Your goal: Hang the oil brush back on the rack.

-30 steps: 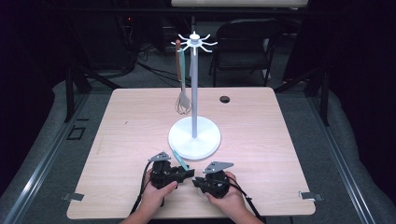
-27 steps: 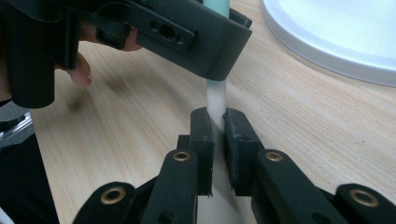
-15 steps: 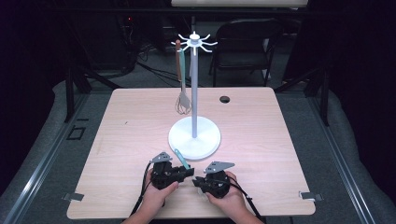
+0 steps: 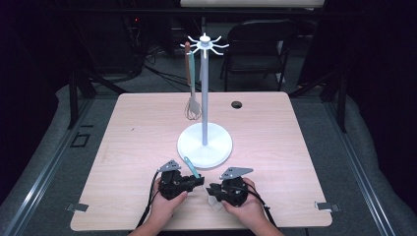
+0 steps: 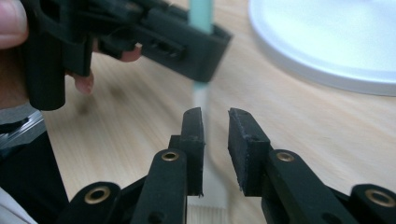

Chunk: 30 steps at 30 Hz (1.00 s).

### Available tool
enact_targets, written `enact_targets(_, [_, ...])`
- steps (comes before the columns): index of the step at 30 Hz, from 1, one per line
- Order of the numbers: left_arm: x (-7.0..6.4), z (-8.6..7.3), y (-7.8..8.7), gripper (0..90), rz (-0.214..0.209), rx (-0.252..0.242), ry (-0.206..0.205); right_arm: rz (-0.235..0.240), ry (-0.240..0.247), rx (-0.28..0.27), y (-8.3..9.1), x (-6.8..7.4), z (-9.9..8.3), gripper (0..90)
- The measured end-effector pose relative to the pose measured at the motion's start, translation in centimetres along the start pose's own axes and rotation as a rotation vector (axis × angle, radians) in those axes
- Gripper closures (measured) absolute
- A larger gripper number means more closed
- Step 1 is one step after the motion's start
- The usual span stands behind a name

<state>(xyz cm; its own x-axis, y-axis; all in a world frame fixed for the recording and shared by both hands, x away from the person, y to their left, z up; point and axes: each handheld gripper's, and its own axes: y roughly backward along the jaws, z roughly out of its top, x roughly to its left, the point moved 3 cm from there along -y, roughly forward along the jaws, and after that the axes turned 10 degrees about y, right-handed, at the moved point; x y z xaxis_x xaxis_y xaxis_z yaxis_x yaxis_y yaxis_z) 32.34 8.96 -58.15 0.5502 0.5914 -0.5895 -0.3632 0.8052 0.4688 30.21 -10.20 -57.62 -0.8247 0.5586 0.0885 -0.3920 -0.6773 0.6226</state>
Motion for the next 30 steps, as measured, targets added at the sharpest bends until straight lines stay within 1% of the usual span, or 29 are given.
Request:
enact_targets(4, [-0.1, 0.1, 0.0, 74.4, -0.010, 0.001, 0.007, -0.030, -0.031, -0.009, 1.3, -1.4, -0.1, 73.8])
enact_targets(6, [-0.2, 0.2, 0.0, 75.5, -0.028, 0.008, 0.010, -0.045, -0.047, -0.005, 1.5, -2.0, -0.3, 72.6])
enact_targets(7, [-0.3, 0.3, 0.0, 76.3, -0.041, 0.011, 0.018, -0.055, -0.045, 0.015, 1.6, -2.3, -0.4, 72.4])
enact_targets(9, [-0.5, 0.5, 0.1, 78.1, -0.055, 0.017, 0.014, -0.084, -0.034, 0.024, 1.6, -2.8, -0.7, 71.3])
enact_targets(13, [-1.2, 0.6, 0.2, 80.9, -0.090, 0.029, 0.002, -0.100, -0.031, 0.050, 1.4, -3.2, -1.1, 69.1])
enact_targets(14, [-1.3, 0.6, 0.2, 81.6, -0.097, 0.033, -0.001, -0.101, -0.022, 0.062, 1.3, -3.4, -1.1, 68.5])
enact_targets(15, [-1.4, 0.7, 0.3, 82.2, -0.102, 0.036, -0.004, -0.107, -0.029, 0.061, 1.2, -3.4, -1.2, 68.2])
enact_targets(16, [-1.6, 0.7, 0.3, 82.7, -0.107, 0.037, -0.007, -0.114, -0.021, 0.069, 1.2, -3.5, -1.3, 68.1])
enact_targets(19, [-1.9, 0.8, 0.3, 83.9, -0.117, 0.046, -0.012, -0.120, -0.022, 0.065, 1.1, -3.7, -1.4, 67.6])
enact_targets(24, [-2.2, 0.9, 0.3, 84.3, -0.118, 0.059, -0.023, -0.125, -0.035, 0.065, 1.3, -4.1, -1.5, 67.2])
enact_targets(27, [-2.2, 1.0, 0.2, 84.4, -0.122, 0.065, -0.015, -0.128, -0.045, 0.060, 1.4, -4.2, -1.5, 67.0])
enact_targets(30, [-2.2, 1.2, 0.2, 84.5, -0.133, 0.073, -0.007, -0.125, -0.044, 0.064, 1.4, -4.2, -1.5, 67.0])
